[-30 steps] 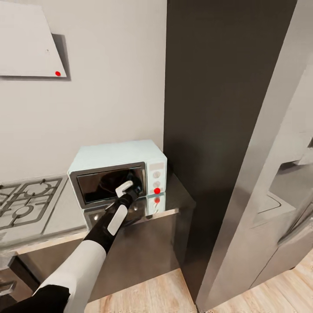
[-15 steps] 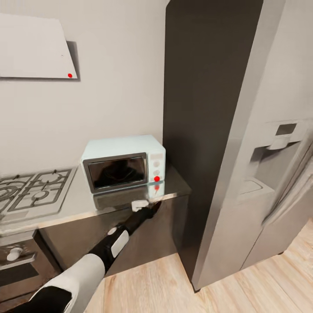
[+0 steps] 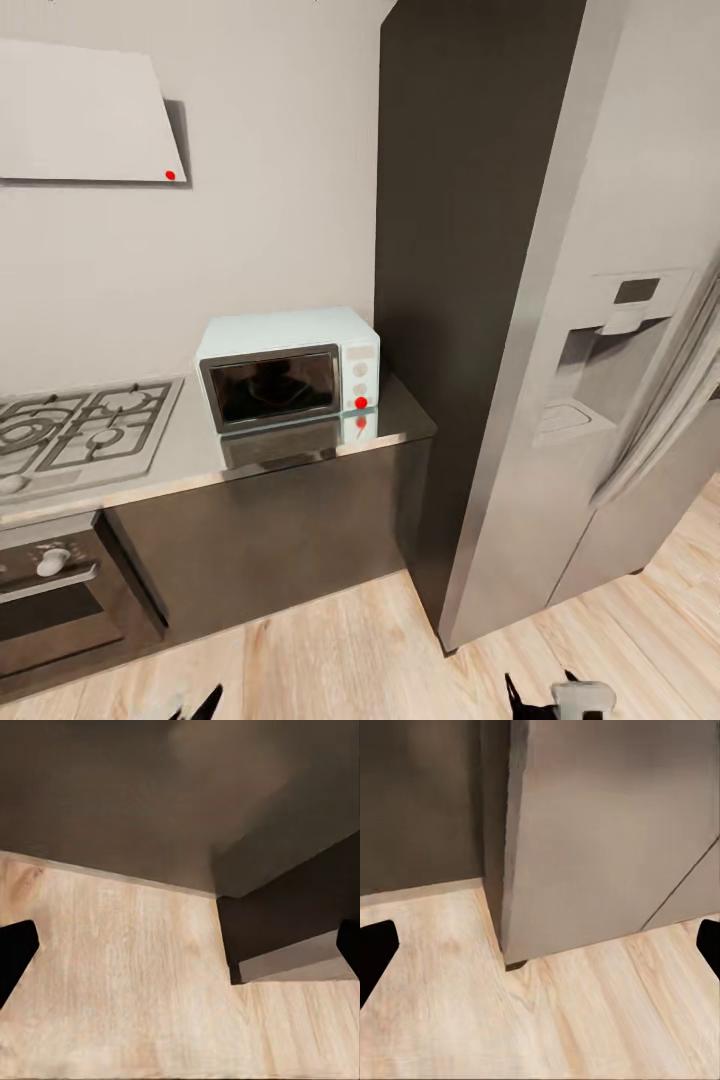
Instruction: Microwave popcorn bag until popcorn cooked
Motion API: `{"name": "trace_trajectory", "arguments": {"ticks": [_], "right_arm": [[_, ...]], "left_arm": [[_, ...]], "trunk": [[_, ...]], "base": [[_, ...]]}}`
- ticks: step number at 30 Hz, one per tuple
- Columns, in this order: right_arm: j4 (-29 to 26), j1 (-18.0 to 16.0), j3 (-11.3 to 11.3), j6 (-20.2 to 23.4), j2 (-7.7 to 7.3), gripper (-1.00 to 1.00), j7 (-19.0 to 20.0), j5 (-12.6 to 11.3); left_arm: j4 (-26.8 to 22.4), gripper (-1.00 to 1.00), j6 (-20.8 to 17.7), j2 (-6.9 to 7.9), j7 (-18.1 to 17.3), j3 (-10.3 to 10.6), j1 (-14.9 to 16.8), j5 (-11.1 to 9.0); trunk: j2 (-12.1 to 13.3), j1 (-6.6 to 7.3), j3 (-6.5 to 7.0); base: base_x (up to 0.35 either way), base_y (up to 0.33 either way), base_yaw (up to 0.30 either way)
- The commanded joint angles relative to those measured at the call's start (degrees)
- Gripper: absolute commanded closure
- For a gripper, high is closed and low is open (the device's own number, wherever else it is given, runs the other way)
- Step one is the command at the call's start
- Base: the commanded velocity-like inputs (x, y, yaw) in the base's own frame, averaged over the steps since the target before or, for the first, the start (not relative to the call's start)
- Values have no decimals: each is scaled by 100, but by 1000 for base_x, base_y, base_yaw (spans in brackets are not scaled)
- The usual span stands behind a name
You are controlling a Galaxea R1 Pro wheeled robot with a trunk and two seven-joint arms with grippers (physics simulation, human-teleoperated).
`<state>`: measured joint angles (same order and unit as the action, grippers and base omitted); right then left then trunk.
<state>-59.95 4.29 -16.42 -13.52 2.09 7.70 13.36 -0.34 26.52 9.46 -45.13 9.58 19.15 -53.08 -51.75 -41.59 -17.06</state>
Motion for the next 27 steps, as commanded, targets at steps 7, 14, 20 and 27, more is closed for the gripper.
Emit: {"name": "trace_trajectory", "arguments": {"ticks": [7,14,20,27], "right_arm": [[-2168,-14,1557,1865,733,-100,-292,14],[-2226,-932,3587,3401,791,-100,-1217,-52],[-1696,-2828,3721,3842,791,-100,-1802,-111],[-639,-4784,3663,4723,791,-100,-2291,-1068]], "left_arm": [[33,-100,124,-20,922,52,-413,-634],[25,-100,125,-32,1035,52,-421,-638],[25,-100,117,-32,1032,59,-421,-601],[34,-100,60,-111,2319,68,-656,-586]], "trunk": [[-5,-1,-6],[-5,-1,-1],[-5,-1,28],[-5,-1,35]], "base": [[0,0,0],[0,0,31],[0,0,265],[0,0,69]]}}
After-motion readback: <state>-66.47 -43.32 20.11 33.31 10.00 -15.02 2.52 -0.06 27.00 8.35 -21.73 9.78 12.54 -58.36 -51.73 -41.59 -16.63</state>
